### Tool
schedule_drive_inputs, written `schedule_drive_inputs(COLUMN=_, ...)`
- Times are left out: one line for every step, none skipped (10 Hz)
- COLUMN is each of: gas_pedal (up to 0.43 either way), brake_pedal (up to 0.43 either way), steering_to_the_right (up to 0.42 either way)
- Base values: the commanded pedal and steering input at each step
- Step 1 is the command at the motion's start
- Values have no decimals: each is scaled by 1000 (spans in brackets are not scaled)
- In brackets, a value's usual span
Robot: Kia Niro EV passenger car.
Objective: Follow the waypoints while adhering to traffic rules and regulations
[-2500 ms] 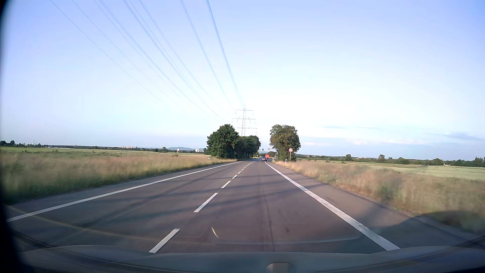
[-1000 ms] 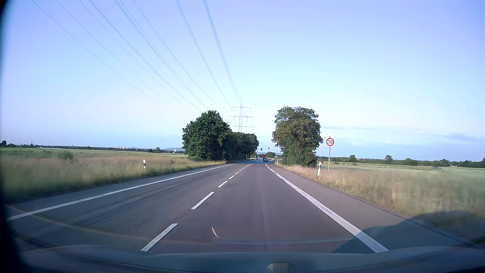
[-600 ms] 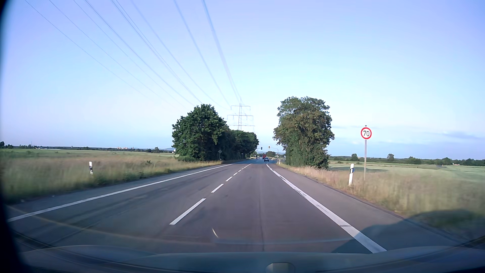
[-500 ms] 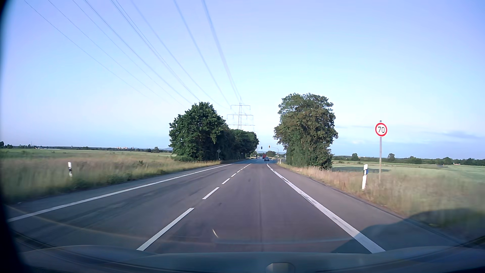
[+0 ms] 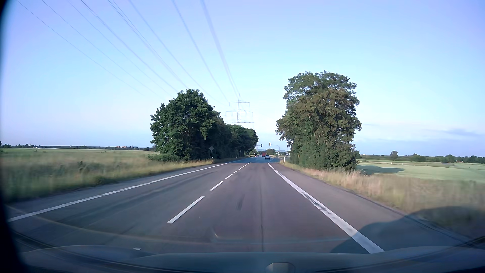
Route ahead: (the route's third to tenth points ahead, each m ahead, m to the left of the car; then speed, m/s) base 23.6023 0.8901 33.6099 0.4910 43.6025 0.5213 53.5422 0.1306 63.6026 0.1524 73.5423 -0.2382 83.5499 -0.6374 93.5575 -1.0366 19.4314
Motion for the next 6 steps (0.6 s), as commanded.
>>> schedule_drive_inputs(gas_pedal=67, brake_pedal=18, steering_to_the_right=1)
schedule_drive_inputs(gas_pedal=67, brake_pedal=18, steering_to_the_right=1)
schedule_drive_inputs(gas_pedal=67, brake_pedal=24, steering_to_the_right=1)
schedule_drive_inputs(gas_pedal=67, brake_pedal=24, steering_to_the_right=1)
schedule_drive_inputs(gas_pedal=67, brake_pedal=24, steering_to_the_right=1)
schedule_drive_inputs(gas_pedal=59, brake_pedal=24, steering_to_the_right=1)
